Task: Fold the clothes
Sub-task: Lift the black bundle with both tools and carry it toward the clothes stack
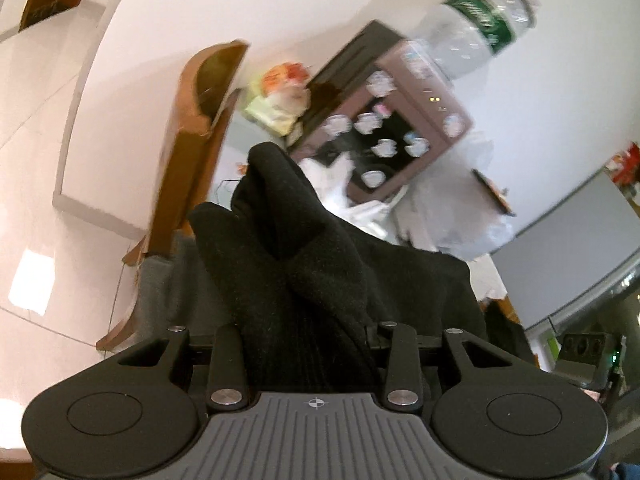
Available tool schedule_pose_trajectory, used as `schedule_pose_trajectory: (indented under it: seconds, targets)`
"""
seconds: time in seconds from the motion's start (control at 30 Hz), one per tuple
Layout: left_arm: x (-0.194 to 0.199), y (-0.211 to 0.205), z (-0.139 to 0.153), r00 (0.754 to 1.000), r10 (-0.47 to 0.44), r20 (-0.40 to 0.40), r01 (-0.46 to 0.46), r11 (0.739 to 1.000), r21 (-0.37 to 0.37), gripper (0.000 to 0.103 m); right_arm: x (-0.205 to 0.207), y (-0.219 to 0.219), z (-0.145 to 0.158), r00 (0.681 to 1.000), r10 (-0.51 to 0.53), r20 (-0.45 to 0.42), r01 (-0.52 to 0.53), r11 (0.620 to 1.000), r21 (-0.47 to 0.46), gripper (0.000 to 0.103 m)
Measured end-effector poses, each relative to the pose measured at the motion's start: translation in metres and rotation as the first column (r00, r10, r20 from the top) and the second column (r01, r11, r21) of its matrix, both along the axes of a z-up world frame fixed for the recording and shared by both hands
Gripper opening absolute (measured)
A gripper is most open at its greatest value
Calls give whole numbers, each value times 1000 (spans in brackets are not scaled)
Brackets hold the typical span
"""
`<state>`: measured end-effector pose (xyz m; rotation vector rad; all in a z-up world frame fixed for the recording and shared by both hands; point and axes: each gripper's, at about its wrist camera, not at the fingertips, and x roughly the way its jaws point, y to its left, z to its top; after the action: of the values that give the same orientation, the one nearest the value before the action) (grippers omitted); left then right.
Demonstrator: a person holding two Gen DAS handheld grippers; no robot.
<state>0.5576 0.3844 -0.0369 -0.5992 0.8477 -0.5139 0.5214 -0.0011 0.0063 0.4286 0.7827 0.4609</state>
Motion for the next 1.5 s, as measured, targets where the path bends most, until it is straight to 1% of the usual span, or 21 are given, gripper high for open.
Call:
schedule_pose_trajectory:
  seconds: [0.13, 0.2, 0.27, 0.33, 0.4, 0.5, 0.53, 0.6, 0.67, 0.7, 0.77, 0.83, 0.9, 0.97, 1.07, 1.1, 1.13, 1.2, 1.3, 1.43, 1.5]
  targets:
    - [24, 8, -41, 998, 25, -58, -25, 1000, -6, 42, 25, 8, -41, 999, -13, -47, 12, 1000, -3, 28]
    - [28, 14, -51, 998, 33, -60, -34, 999, -17, 50, 31, 9, -59, 998, -31, -58, 30, 1000, -4, 32]
    - [32, 20, -61, 997, 41, -61, -43, 999, -28, 54, 31, 5, -67, 997, -49, -59, 50, 999, 14, 36]
    - [30, 26, -59, 998, 49, -49, -51, 998, -34, 58, 30, 0, -65, 997, -58, -56, 59, 998, 17, 42]
    - [21, 34, -50, 997, 67, -41, -68, 998, -17, 60, 27, -4, -56, 998, -55, -38, 55, 998, -18, 45]
    - [5, 50, -32, 993, 117, -15, -117, 993, -8, 63, 19, -5, -32, 998, -53, 32, 57, 991, -123, 46]
    - [-1, 56, -25, 991, 137, -2, -137, 991, -8, 63, 16, -5, -22, 997, -52, 61, 62, 985, -161, 47]
    - [-14, 55, -8, 987, 153, 57, -154, 988, 4, 63, 12, -4, -5, 993, -44, 111, 68, 972, -224, 47]
    - [-27, 55, 9, 979, 167, 116, -170, 985, 17, 61, 6, 2, 8, 990, -14, 143, 50, 967, -251, 46]
    - [-32, 50, 15, 977, 154, 144, -161, 986, 39, 57, 4, 7, 10, 989, 4, 149, 36, 963, -268, 46]
    - [-44, 37, 25, 973, 123, 195, -144, 985, 94, 56, -1, 17, 15, 986, 40, 160, 10, 953, -302, 46]
    - [-52, 21, 26, 971, 77, 227, -112, 983, 146, 50, -3, 27, 13, 985, 70, 157, -15, 945, -327, 46]
    - [-56, 8, 22, 973, 36, 230, -79, 980, 181, 49, -5, 36, 8, 985, 94, 146, -39, 938, -345, 46]
    - [-56, -1, 13, 979, 11, 203, -54, 977, 207, 48, -7, 42, 1, 985, 110, 133, -57, 935, -351, 43]
    - [-52, -5, -10, 988, 17, 155, -58, 963, 263, 47, -7, 47, -14, 988, 117, 105, -71, 928, -365, 38]
    - [-50, -5, -18, 990, 24, 139, -63, 958, 281, 44, -6, 47, -20, 989, 115, 93, -73, 928, -365, 35]
    - [-48, -3, -26, 992, 32, 123, -66, 957, 284, 44, -6, 47, -25, 990, 113, 81, -76, 928, -366, 34]
    - [-45, 2, -41, 995, 47, 92, -72, 955, 289, 33, -5, 47, -36, 992, 110, 56, -82, 927, -366, 35]
    - [-43, 7, -51, 994, 63, 87, -84, 958, 272, 32, -4, 47, -50, 994, 105, 23, -89, 926, -368, 34]
    - [-57, 8, -36, 989, 78, 127, -110, 957, 268, 35, -10, 52, -35, 993, 113, 34, -90, 912, -400, 34]
    - [-66, 5, -25, 987, 79, 143, -115, 956, 270, 42, -16, 53, -23, 992, 116, 47, -86, 905, -416, 34]
